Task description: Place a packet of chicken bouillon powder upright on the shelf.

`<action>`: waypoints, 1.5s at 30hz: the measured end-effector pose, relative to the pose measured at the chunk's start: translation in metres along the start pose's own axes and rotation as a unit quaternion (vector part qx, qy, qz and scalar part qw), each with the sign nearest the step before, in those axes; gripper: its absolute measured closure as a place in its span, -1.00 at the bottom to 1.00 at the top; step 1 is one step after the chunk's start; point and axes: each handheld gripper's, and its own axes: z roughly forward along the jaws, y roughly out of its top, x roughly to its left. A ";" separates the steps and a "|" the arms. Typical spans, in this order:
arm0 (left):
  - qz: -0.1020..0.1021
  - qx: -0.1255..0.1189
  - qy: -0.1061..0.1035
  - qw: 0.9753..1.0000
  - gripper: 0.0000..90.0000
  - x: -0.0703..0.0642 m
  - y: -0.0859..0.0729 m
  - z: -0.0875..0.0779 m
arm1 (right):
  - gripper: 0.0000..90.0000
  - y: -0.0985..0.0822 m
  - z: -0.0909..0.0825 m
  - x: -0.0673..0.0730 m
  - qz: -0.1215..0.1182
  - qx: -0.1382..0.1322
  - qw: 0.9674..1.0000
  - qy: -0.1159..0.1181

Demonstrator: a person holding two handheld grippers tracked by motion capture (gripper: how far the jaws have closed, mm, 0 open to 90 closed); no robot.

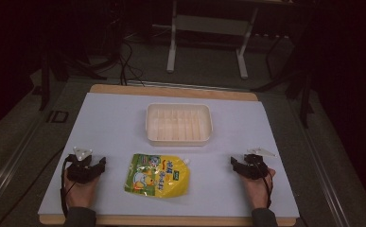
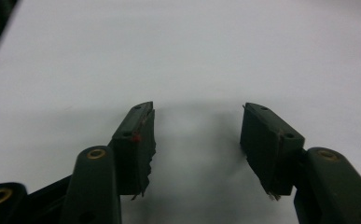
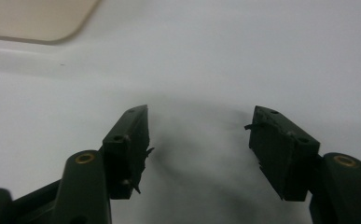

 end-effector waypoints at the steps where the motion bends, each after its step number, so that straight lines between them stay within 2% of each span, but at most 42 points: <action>1: 0.007 -0.002 -0.005 1.000 0.22 -0.001 0.000 0.000 | -0.12 0.000 -0.002 0.002 -0.003 -0.004 1.000 0.005; 2: 0.020 -0.008 -0.015 1.000 0.25 -0.003 0.000 -0.001 | -0.10 0.001 -0.005 0.005 -0.001 -0.006 1.000 0.020; 4: 0.021 -0.009 -0.018 1.000 0.26 -0.003 0.001 -0.001 | -0.08 0.001 -0.006 0.006 0.001 -0.007 1.000 0.025; 5: 0.021 -0.009 -0.018 1.000 0.28 -0.003 0.001 -0.001 | -0.08 0.001 -0.006 0.006 0.001 -0.007 1.000 0.025; 6: 0.016 -0.010 -0.026 0.999 0.29 -0.001 0.001 -0.002 | -0.03 0.001 -0.011 0.012 -0.001 -0.006 0.999 0.045; 7: 0.016 -0.010 -0.026 0.999 0.29 -0.001 0.001 -0.002 | -0.03 0.001 -0.011 0.012 -0.001 -0.006 0.999 0.045; 9: 0.011 -0.007 -0.027 1.000 0.30 0.000 0.000 -0.002 | 0.02 0.000 -0.016 0.016 0.010 -0.007 0.997 0.075; 10: 0.009 -0.007 -0.026 1.000 0.30 0.001 0.000 -0.002 | 0.02 0.000 -0.016 0.016 0.010 -0.007 0.997 0.075; 11: 0.004 -0.008 -0.026 1.000 0.30 0.002 0.000 -0.001 | 0.03 -0.001 -0.019 0.019 0.015 -0.007 0.996 0.091; 12: 0.003 -0.004 -0.024 1.000 0.30 0.003 0.000 -0.001 | 0.03 -0.001 -0.019 0.019 0.015 -0.007 0.996 0.091; 13: 0.001 -0.002 -0.025 1.000 0.30 0.004 -0.001 -0.001 | 0.06 -0.002 -0.022 0.023 0.016 -0.007 0.994 0.107; 16: 0.007 -0.002 -0.026 1.000 0.30 0.003 -0.001 -0.001 | 0.06 -0.005 -0.026 0.027 0.018 -0.009 0.993 0.117; 19: 0.023 -0.001 -0.026 0.999 0.28 -0.001 -0.001 0.000 | 0.08 -0.009 -0.030 0.036 0.026 -0.007 0.989 0.142; 22: 0.023 -0.001 -0.026 0.999 0.28 -0.001 -0.001 0.000 | 0.07 -0.010 -0.030 0.038 0.027 -0.007 0.989 0.147; 23: 0.024 -0.001 -0.025 0.999 0.28 -0.002 -0.001 0.000 | 0.07 -0.011 -0.029 0.046 0.026 -0.002 0.986 0.165; 29: 0.029 0.000 -0.022 0.999 0.27 -0.003 -0.001 0.000 | 0.05 -0.011 -0.026 0.058 0.029 0.009 0.981 0.191; 30: 0.029 0.000 -0.022 0.999 0.27 -0.003 -0.001 0.000 | 0.03 -0.011 -0.026 0.063 0.031 0.011 0.979 0.202; 35: 0.030 0.000 -0.022 0.999 0.27 -0.003 -0.001 0.000 | -0.02 -0.010 -0.024 0.075 0.022 0.016 0.977 0.210; 36: 0.030 0.000 -0.022 0.999 0.27 -0.003 -0.001 0.000 | -0.02 -0.010 -0.023 0.081 0.020 0.019 0.975 0.218; 41: 0.030 0.000 -0.021 0.999 0.27 -0.003 -0.001 0.000 | -0.03 -0.010 -0.020 0.090 0.016 0.027 0.973 0.230; 42: 0.030 0.000 -0.021 0.999 0.27 -0.003 -0.001 0.000 | -0.03 -0.010 -0.018 0.096 0.012 0.029 0.971 0.237; 45: 0.031 0.000 -0.021 0.999 0.27 -0.003 -0.001 0.000 | -0.03 -0.010 -0.017 0.102 0.009 0.032 0.969 0.246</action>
